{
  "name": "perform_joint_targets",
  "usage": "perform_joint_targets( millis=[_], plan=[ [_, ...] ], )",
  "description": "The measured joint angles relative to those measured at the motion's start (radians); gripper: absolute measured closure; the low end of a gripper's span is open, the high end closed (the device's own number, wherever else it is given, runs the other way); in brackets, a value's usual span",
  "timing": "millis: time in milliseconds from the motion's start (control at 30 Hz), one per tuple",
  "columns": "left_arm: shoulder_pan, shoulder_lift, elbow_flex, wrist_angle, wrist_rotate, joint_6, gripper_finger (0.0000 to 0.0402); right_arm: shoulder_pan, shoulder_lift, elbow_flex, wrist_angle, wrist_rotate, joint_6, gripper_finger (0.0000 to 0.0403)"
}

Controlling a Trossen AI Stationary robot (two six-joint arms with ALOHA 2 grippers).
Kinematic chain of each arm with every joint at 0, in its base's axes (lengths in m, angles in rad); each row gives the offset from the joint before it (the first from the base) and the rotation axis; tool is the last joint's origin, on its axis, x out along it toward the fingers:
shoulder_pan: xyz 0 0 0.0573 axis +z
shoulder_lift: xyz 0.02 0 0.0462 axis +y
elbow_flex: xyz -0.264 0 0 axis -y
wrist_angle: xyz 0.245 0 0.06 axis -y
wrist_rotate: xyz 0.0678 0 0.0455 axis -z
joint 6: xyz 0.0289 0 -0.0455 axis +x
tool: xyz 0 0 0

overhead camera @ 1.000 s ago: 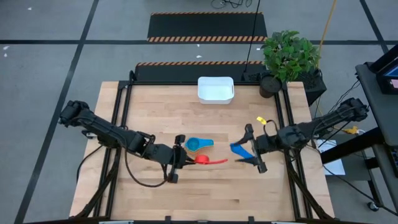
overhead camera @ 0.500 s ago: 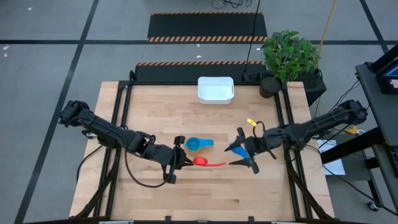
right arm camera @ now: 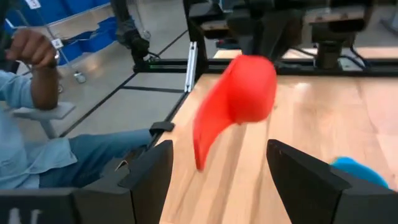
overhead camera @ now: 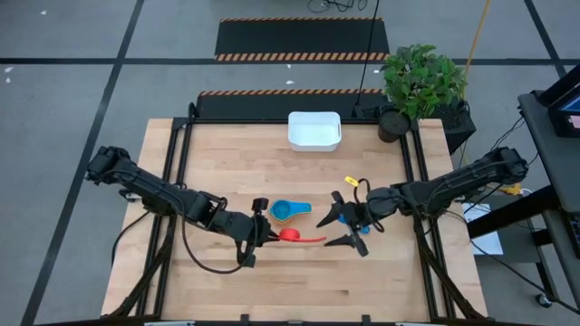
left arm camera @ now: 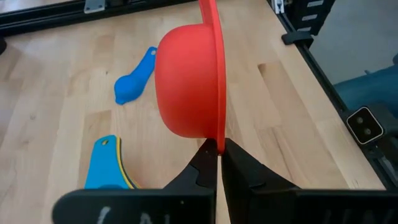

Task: Nest measuring cups in basket
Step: Stack the red measuring cup into the light blue measuring cup

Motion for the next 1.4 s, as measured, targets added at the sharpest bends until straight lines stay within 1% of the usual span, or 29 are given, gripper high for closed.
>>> perform_joint_targets(
  millis=[100,200,300,467,633,833,1000,1067,1133,1200,1400],
  plan=[
    [0.000,0.000,0.000,0.000,-0.002,-0.001,0.0388,0.000,0.000,0.008,0.000,-0.053,0.001,0.0155],
    [0.000,0.000,0.000,0.006,-0.002,0.001,0.0390,0.001,0.000,0.009,0.000,-0.077,0.002,0.0173],
    [0.004,0.000,0.000,0.020,-0.002,0.005,0.0395,-0.005,0.000,0.009,0.010,-0.075,-0.001,0.0198],
    [0.013,0.000,0.000,0.018,-0.006,-0.008,0.0387,-0.024,0.000,0.009,0.041,-0.075,0.016,0.0241],
    [0.011,0.000,0.000,0.020,-0.005,-0.004,0.0395,-0.026,0.000,0.009,0.041,-0.074,0.018,0.0279],
    [0.011,0.000,0.000,0.022,-0.029,-0.016,0.0382,-0.041,0.000,0.009,0.050,-0.073,0.016,0.0329],
    [0.011,0.000,0.000,0.023,-0.029,-0.016,0.0394,-0.053,0.000,0.009,0.049,-0.073,0.013,0.0372],
    [0.011,0.000,0.000,0.025,-0.047,-0.013,0.0392,-0.057,0.000,0.009,0.049,-0.072,0.006,0.0389],
    [0.010,0.001,0.000,0.033,-0.091,-0.013,0.0375,-0.058,-0.002,0.009,0.049,-0.071,-0.003,0.0398],
    [0.009,0.001,0.000,0.049,-0.127,-0.018,0.0345,-0.058,-0.003,0.009,0.051,-0.072,-0.009,0.0398],
    [0.001,0.001,0.000,0.058,-0.141,-0.028,0.0251,-0.059,-0.013,0.009,0.042,-0.069,-0.025,0.0400]
  ],
)
